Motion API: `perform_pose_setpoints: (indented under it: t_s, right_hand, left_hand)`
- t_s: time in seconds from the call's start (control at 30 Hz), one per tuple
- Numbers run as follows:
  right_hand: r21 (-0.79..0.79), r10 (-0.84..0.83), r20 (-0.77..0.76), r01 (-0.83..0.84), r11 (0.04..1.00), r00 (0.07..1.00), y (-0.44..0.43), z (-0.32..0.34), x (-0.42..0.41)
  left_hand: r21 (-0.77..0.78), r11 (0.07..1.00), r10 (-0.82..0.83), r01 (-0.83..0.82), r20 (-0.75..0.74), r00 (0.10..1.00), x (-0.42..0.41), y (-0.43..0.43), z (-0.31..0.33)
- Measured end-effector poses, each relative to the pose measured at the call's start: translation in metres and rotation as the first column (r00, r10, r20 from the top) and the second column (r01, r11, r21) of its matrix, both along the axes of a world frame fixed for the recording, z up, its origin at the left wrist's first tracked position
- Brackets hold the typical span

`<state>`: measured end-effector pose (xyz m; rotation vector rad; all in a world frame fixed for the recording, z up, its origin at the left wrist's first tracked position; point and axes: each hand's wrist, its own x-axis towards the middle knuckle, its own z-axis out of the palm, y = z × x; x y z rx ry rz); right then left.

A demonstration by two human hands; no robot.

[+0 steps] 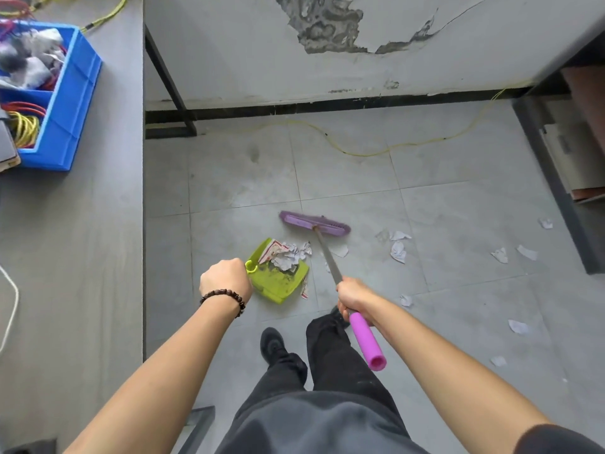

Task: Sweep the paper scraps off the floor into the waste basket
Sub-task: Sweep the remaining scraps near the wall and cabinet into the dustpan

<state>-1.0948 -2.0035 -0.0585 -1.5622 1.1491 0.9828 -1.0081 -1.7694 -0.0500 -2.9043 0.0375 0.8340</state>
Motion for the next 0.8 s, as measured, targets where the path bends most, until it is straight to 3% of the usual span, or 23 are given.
perform_pose_setpoints:
  t_s: [0.07,0.17,0.3,0.43,0.6,0.8]
  right_hand:
    - [0.075,-0.010,-0.027,0.012,0.997,1.000,0.009,0.008,-0.021]
    - [0.216,-0.143,-0.091,0.159,0.963,0.986,-0.003,0.037,-0.036]
    - [0.368,-0.420,-0.235,0.481,0.796,0.876,-0.057,0.070,-0.033]
    - [0.403,-0.561,-0.242,0.608,0.684,0.792,-0.080,0.080,-0.039]
    - [0.323,-0.551,-0.118,0.556,0.766,0.826,-0.069,0.074,-0.033]
    - [0.145,-0.338,0.010,0.333,0.932,0.941,-0.070,0.038,-0.031]
  left_hand:
    - [0.000,1.000,-0.006,0.006,0.001,1.000,0.000,-0.003,0.002]
    - [-0.009,1.000,-0.013,0.013,0.001,1.000,0.001,-0.006,0.004]
    - [-0.010,0.999,-0.035,0.035,0.007,0.999,0.003,-0.002,0.006]
    - [-0.018,0.998,-0.058,0.058,-0.009,0.998,-0.002,0.006,0.009]
    - [-0.058,0.996,-0.075,0.075,-0.002,0.997,-0.016,0.035,0.018]
    - [-0.063,0.996,-0.065,0.068,0.045,0.997,-0.061,0.060,0.029]
